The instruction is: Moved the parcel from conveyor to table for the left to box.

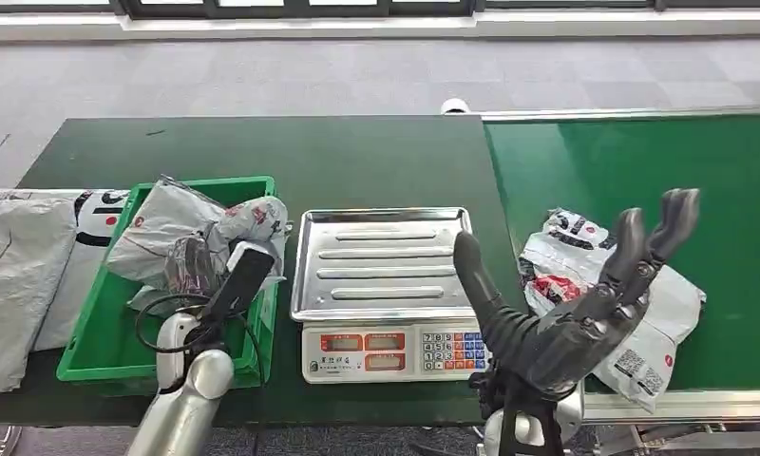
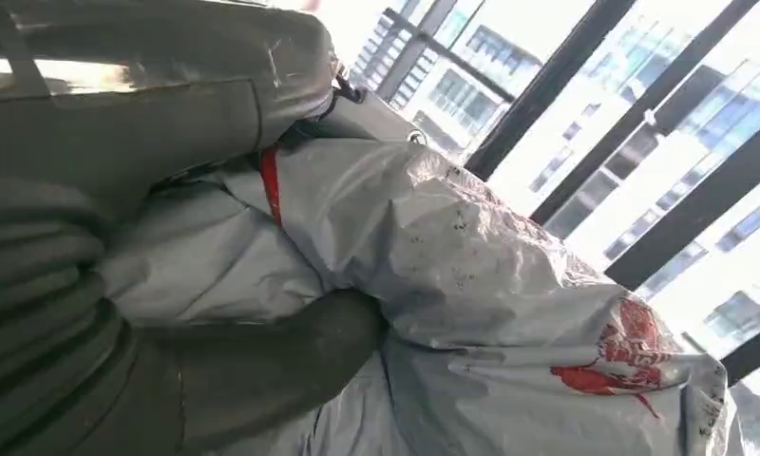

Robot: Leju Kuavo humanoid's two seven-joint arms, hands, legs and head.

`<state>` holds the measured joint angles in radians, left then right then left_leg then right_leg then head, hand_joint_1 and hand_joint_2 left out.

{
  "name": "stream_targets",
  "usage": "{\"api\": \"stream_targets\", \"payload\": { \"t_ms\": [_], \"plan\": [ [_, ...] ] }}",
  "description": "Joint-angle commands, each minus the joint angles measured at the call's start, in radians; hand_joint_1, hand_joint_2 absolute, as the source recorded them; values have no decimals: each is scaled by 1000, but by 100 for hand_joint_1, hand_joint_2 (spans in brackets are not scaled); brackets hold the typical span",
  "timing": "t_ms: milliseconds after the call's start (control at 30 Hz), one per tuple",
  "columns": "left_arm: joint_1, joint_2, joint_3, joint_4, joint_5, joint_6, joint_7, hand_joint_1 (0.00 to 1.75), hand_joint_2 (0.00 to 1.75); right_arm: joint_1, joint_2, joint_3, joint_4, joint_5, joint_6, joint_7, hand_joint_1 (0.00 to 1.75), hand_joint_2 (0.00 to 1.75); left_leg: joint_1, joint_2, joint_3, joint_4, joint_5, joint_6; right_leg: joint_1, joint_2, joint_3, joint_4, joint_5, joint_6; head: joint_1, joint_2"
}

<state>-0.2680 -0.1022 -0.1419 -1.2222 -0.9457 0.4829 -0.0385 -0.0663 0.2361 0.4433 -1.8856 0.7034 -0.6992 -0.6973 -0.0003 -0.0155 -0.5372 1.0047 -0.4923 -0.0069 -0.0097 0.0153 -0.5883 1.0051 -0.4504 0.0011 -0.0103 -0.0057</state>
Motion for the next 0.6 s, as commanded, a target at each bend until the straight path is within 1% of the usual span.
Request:
{"api": "stream_targets", "payload": {
  "t_ms": [33, 167, 200, 267, 300, 600],
  "plan": [
    [-39, 13, 86, 167, -38, 33, 23, 0, 175, -7, -28, -52, 55, 1, 1, -1, 0, 175, 1, 1, 2, -3, 1, -1, 1, -2, 3, -3, 1, 0, 0, 0],
    [-18, -5, 122, 126, -28, 110, 8, 0, 175, -5, -23, -51, 66, 11, 1, -1, 0, 175, 1, 2, 2, -3, 1, -1, 2, -1, 3, -4, 2, 0, 0, 0],
    [-18, -5, 122, 126, -28, 110, 8, 0, 175, -5, -23, -51, 66, 11, 1, -1, 0, 175, 1, 1, 2, -1, 0, 0, 1, -1, 2, -2, 1, 0, 0, 0],
    [1, -17, 147, 78, -1, 189, -36, 0, 175, 0, -15, -63, 67, 28, 1, -1, 0, 175, 1, 2, 3, -4, 1, -1, 1, -1, 3, -4, 2, 0, 0, 0],
    [6, -19, 152, 64, 8, 204, -46, 0, 175, 2, -12, -70, 67, 32, 1, -1, 0, 175, 1, 2, 3, -4, 2, -1, 2, -1, 3, -5, 2, 0, 0, 0],
    [6, -19, 152, 64, 8, 204, -46, 0, 175, 2, -12, -70, 67, 32, 1, -1, 0, 175, 1, 1, 2, -3, 1, 0, 1, -1, 3, -3, 1, 0, 0, 0]
  ]
}}
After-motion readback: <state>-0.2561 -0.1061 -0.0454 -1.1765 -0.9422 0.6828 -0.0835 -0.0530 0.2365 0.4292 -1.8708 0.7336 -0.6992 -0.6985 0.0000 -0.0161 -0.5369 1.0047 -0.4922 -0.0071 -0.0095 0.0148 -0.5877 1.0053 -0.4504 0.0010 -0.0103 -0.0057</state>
